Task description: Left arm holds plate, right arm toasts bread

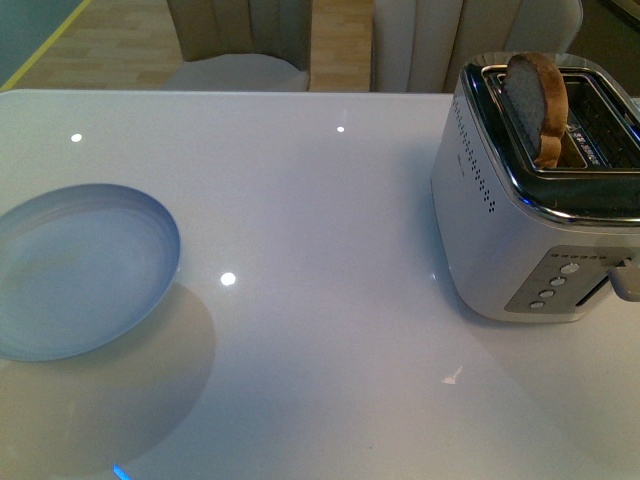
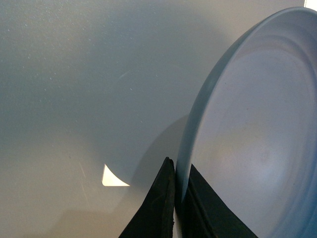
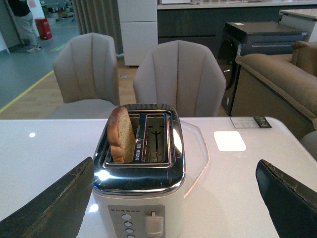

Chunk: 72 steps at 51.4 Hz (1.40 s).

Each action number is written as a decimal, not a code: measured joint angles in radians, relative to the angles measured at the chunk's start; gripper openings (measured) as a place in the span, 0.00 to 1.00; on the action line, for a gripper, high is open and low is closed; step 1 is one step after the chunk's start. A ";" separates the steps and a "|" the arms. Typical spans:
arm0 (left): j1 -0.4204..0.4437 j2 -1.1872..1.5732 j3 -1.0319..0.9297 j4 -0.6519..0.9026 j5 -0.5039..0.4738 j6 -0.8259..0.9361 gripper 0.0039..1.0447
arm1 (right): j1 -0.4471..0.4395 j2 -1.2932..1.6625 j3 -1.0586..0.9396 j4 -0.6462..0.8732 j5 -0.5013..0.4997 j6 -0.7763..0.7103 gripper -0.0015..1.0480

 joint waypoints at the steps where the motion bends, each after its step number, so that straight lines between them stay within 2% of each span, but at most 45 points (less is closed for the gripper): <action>1: 0.000 0.028 0.015 0.013 0.000 0.001 0.02 | 0.000 0.000 0.000 0.000 0.000 0.000 0.92; 14: -0.008 0.221 0.123 0.094 0.007 0.002 0.02 | 0.000 0.000 0.000 0.000 0.000 0.000 0.92; 33: -0.007 0.284 0.172 0.072 0.023 0.007 0.03 | 0.000 0.000 0.000 0.000 0.000 0.000 0.92; 45: -0.008 0.276 0.175 0.062 0.027 0.011 0.36 | 0.000 0.000 0.000 0.000 0.000 0.000 0.92; 51: -0.010 0.204 0.162 0.055 0.027 0.009 0.60 | 0.000 0.000 0.000 0.000 0.000 0.000 0.92; 59: -0.013 -0.042 0.065 0.051 0.037 0.010 0.94 | 0.000 0.000 0.000 0.000 0.000 0.000 0.92; 72: -0.054 -0.438 -0.105 0.099 0.069 -0.077 0.93 | 0.000 0.000 0.000 0.000 0.000 0.000 0.92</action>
